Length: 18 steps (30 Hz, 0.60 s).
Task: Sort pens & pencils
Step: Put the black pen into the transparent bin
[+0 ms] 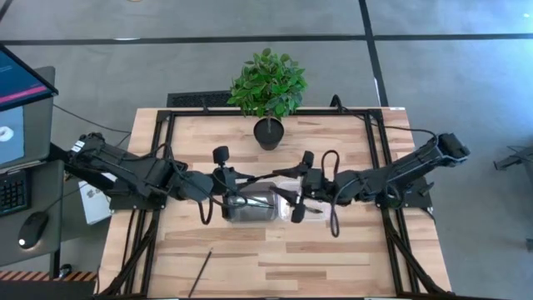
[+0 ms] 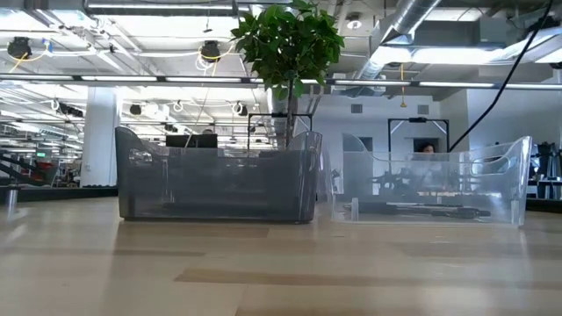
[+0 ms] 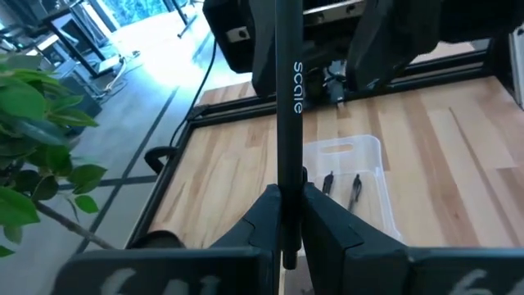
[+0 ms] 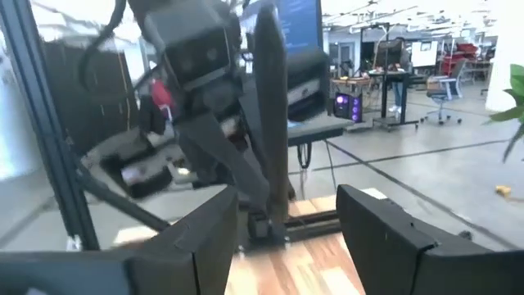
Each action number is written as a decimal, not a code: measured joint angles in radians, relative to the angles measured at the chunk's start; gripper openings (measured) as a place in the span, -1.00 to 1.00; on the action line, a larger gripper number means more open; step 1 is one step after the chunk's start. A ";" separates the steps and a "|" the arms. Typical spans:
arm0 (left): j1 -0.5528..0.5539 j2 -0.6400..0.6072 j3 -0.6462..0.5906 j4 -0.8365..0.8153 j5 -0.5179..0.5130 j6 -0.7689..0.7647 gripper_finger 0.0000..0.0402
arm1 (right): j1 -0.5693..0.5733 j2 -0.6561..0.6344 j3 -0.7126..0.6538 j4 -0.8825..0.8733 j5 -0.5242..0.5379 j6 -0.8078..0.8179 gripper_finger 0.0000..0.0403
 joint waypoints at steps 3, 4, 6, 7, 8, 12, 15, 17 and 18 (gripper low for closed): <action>0.000 0.000 0.000 0.007 0.003 -0.004 -0.90 | 0.001 0.027 0.043 0.004 -0.001 0.052 0.14; 0.000 0.000 0.000 0.012 0.010 -0.007 -0.90 | 0.001 0.031 0.053 0.003 -0.002 0.067 0.13; 0.000 0.000 0.000 0.022 0.032 -0.020 -0.90 | 0.002 0.048 0.074 0.004 -0.002 0.088 0.12; 0.000 0.000 0.000 0.025 0.046 -0.024 -0.90 | 0.005 0.054 0.083 0.003 -0.003 0.099 0.12; 0.000 0.000 0.000 0.024 0.056 -0.029 -0.90 | 0.007 0.060 0.089 0.001 -0.002 0.108 0.12; 0.000 0.000 0.000 0.023 0.059 -0.037 -0.90 | 0.020 0.078 0.120 0.007 -0.007 0.117 0.11; 0.000 0.000 0.000 0.021 0.059 -0.037 -0.90 | 0.031 0.078 0.120 0.002 -0.009 0.116 0.11; 0.000 0.000 0.000 0.022 0.059 -0.037 -0.90 | 0.031 0.078 0.122 0.005 -0.008 0.116 0.10; 0.000 0.000 0.000 0.022 0.059 -0.037 -0.90 | 0.031 0.078 0.122 0.008 -0.008 0.116 0.09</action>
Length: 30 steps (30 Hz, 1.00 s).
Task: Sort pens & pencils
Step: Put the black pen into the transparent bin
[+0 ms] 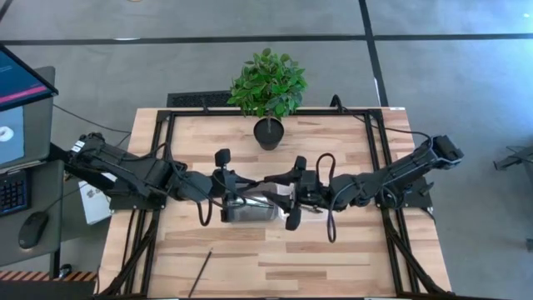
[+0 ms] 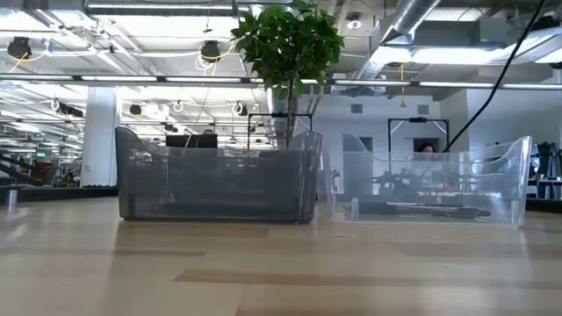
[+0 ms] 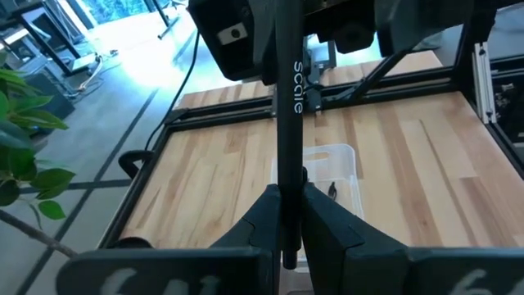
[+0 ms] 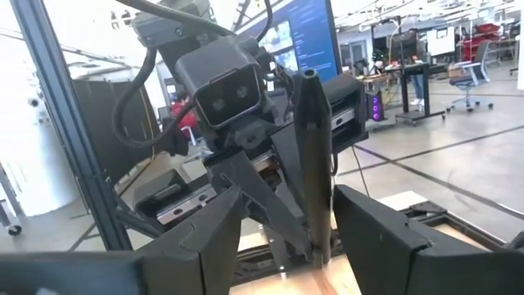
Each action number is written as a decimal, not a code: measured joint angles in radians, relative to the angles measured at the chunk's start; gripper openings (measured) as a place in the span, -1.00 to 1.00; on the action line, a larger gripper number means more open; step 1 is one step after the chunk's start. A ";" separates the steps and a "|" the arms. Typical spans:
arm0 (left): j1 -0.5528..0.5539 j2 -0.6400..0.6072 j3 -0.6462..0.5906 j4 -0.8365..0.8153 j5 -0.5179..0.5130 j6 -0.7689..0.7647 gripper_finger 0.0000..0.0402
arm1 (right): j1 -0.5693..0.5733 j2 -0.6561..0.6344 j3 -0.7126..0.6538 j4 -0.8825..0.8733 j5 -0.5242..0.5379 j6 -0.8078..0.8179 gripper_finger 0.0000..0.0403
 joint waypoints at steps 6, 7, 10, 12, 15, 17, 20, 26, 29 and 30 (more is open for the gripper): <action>0.000 0.000 0.000 0.000 0.008 0.000 -0.90 | -0.010 0.000 0.000 0.005 0.000 -0.010 0.00; 0.000 0.000 0.000 0.000 0.008 0.000 -0.90 | -0.013 0.000 0.000 0.005 0.000 -0.010 -0.02; 0.000 0.000 0.000 -0.001 0.009 0.000 -0.90 | -0.023 0.000 0.000 0.005 0.000 -0.010 -0.10; 0.000 0.000 0.000 0.000 0.009 -0.002 -0.90 | -0.030 0.000 0.000 0.005 0.000 -0.010 -0.17; 0.000 0.000 0.000 -0.001 0.009 -0.003 -0.89 | -0.034 0.000 0.000 0.005 0.000 -0.011 -0.29; 0.000 0.000 0.000 -0.001 0.009 -0.003 -0.89 | -0.036 0.000 0.000 0.005 0.000 -0.014 -0.39; 0.000 0.000 0.000 -0.001 0.008 -0.005 -0.89 | -0.035 0.000 0.000 0.005 0.000 -0.036 -0.56; -0.001 0.000 0.000 -0.002 0.009 -0.015 -0.88 | -0.035 0.000 0.000 0.004 0.004 -0.067 -0.73; -0.001 0.000 0.000 -0.005 0.015 -0.008 -0.88 | -0.035 0.000 0.000 0.002 0.004 -0.066 -0.73; 0.000 0.000 0.000 -0.005 0.027 0.001 -0.88 | -0.035 0.000 0.000 0.001 0.003 -0.066 -0.73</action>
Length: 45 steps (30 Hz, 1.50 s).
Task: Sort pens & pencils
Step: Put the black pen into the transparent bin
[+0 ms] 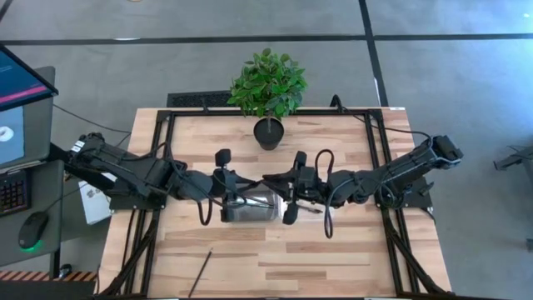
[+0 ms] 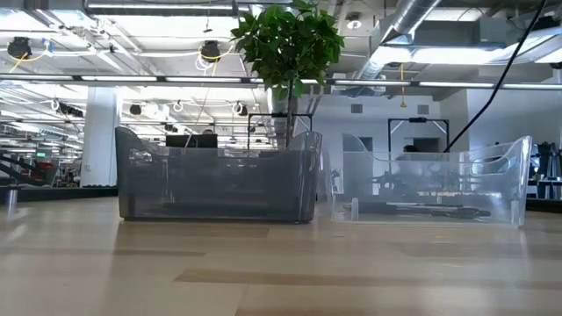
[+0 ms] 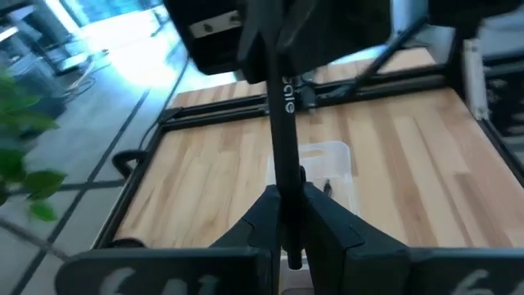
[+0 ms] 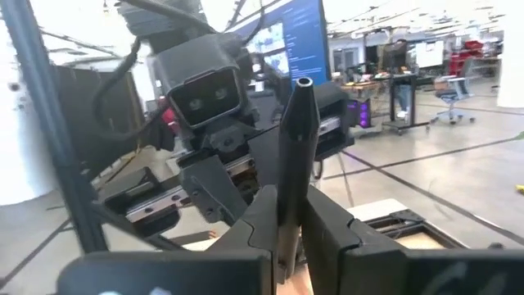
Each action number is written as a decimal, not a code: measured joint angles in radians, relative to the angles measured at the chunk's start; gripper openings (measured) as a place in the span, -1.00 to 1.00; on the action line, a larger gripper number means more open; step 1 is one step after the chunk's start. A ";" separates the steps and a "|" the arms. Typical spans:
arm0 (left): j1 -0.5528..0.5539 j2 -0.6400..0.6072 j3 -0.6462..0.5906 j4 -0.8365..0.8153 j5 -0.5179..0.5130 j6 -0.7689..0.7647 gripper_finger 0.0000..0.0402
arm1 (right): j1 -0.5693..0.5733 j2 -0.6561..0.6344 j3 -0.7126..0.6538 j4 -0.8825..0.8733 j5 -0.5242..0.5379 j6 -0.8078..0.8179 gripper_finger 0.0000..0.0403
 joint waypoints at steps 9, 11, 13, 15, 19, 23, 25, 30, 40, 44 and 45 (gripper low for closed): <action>-0.005 -0.002 0.000 0.028 0.058 0.101 -0.64 | 0.003 -0.001 0.000 0.003 -0.009 -0.001 -0.73; -0.009 -0.007 0.000 -0.016 0.009 0.075 -0.59 | 0.001 -0.003 0.000 -0.025 0.004 -0.003 -0.73; -0.011 -0.015 0.000 -0.079 -0.002 0.050 -0.55 | 0.000 -0.011 0.000 -0.090 0.010 0.005 -0.73; -0.015 -0.019 0.000 -0.143 0.000 0.016 -0.53 | -0.001 -0.021 0.000 -0.165 0.014 0.033 -0.73; -0.021 -0.023 0.000 -0.270 0.001 -0.060 -0.51 | -0.001 -0.040 0.000 -0.342 0.008 0.104 -0.73; -0.022 -0.023 0.000 -0.416 0.001 -0.161 -0.51 | -0.002 -0.059 0.000 -0.593 -0.020 0.207 -0.73; -0.022 -0.022 0.000 -0.478 0.001 -0.203 -0.51 | -0.001 -0.062 0.000 -0.718 -0.036 0.285 -0.73; -0.022 -0.021 0.000 -0.554 -0.003 -0.247 -0.51 | -0.027 -0.062 0.000 -0.955 -0.162 0.450 -0.73; -0.022 -0.021 0.000 -0.558 -0.011 -0.249 -0.51 | -0.121 -0.050 0.000 -1.221 -0.382 0.563 -0.73; -0.022 -0.021 -0.011 -0.557 -0.011 -0.249 -0.51 | -0.146 -0.050 0.000 -1.288 -0.438 0.572 -0.73; -0.022 -0.021 -0.016 -0.559 -0.011 -0.249 -0.51 | -0.152 -0.050 0.000 -1.309 -0.450 0.572 -0.73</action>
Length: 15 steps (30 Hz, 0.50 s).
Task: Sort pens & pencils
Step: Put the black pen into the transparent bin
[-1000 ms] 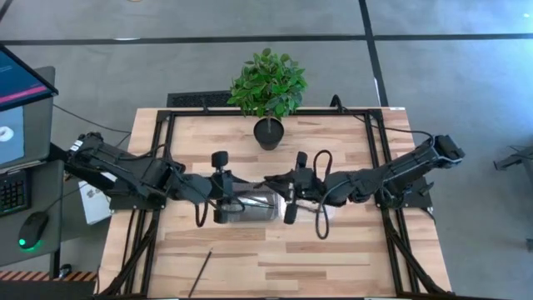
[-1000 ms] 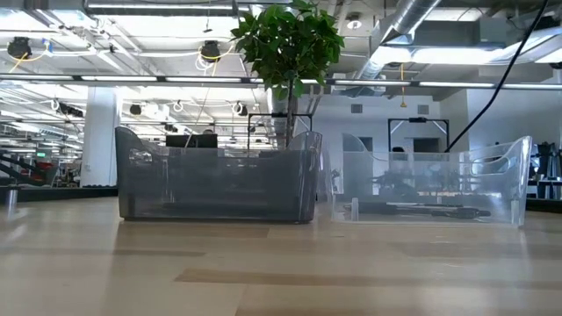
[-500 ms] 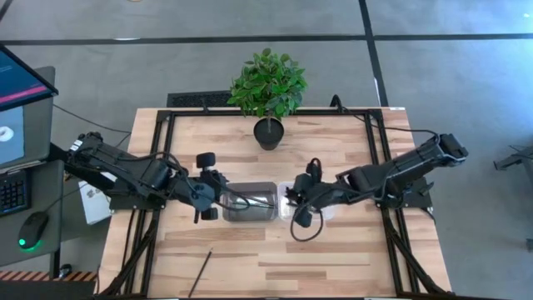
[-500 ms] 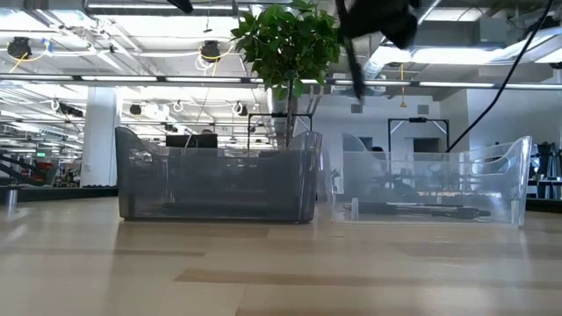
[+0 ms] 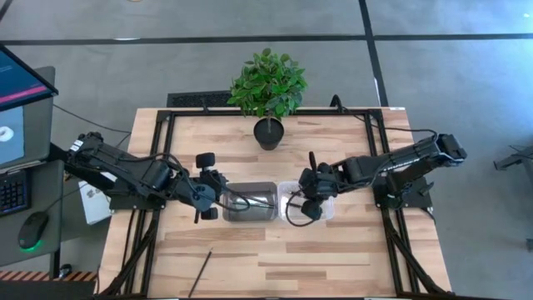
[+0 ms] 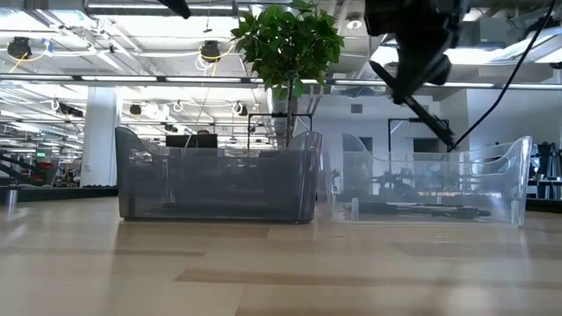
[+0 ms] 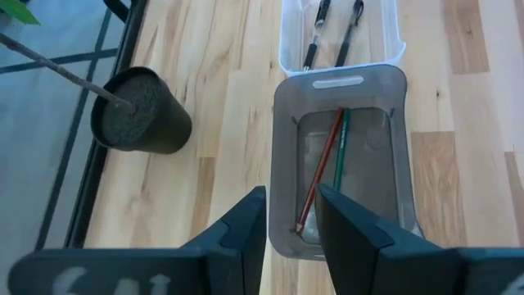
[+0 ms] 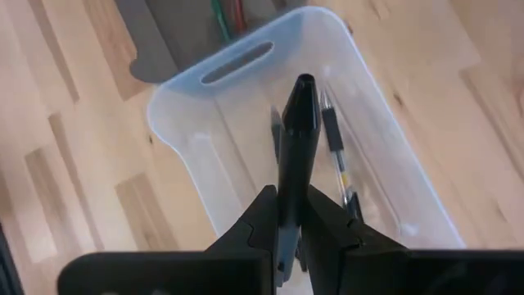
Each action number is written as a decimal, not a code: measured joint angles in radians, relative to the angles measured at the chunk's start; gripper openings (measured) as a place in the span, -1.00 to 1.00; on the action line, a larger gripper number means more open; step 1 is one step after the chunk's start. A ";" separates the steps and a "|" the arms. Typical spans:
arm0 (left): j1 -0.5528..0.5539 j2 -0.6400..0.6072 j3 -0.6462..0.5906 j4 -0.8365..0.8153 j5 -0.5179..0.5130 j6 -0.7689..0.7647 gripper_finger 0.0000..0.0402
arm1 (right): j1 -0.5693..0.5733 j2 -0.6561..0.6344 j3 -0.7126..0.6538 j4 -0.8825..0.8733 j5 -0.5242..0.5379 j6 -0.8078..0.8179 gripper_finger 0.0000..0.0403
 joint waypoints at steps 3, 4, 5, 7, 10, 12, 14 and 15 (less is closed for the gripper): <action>0.000 0.000 -0.022 0.003 -0.001 0.000 -0.51 | -0.014 0.000 0.000 -0.030 -0.024 0.000 -0.73; 0.000 0.000 -0.029 0.002 -0.001 -0.001 -0.51 | -0.017 0.005 0.000 -0.034 -0.033 -0.001 -0.73; 0.000 0.000 -0.035 0.002 -0.001 -0.005 -0.51 | -0.021 0.017 0.000 -0.027 -0.047 -0.005 -0.73; 0.000 0.000 -0.043 0.001 -0.001 -0.008 -0.51 | -0.026 0.038 -0.002 -0.037 -0.075 -0.009 -0.72; 0.000 0.000 -0.044 0.003 -0.001 -0.009 -0.51 | -0.024 0.086 0.001 -0.032 -0.105 -0.023 -0.72; 0.000 0.000 -0.044 0.004 -0.001 -0.009 -0.51 | -0.024 0.135 -0.002 -0.043 -0.118 -0.035 -0.72; 0.000 0.000 -0.044 0.003 -0.001 -0.009 -0.51 | -0.023 0.171 -0.001 -0.036 -0.121 -0.043 -0.72; 0.000 0.000 -0.044 0.002 -0.001 -0.009 -0.51 | -0.024 0.190 0.000 -0.032 -0.121 -0.044 -0.72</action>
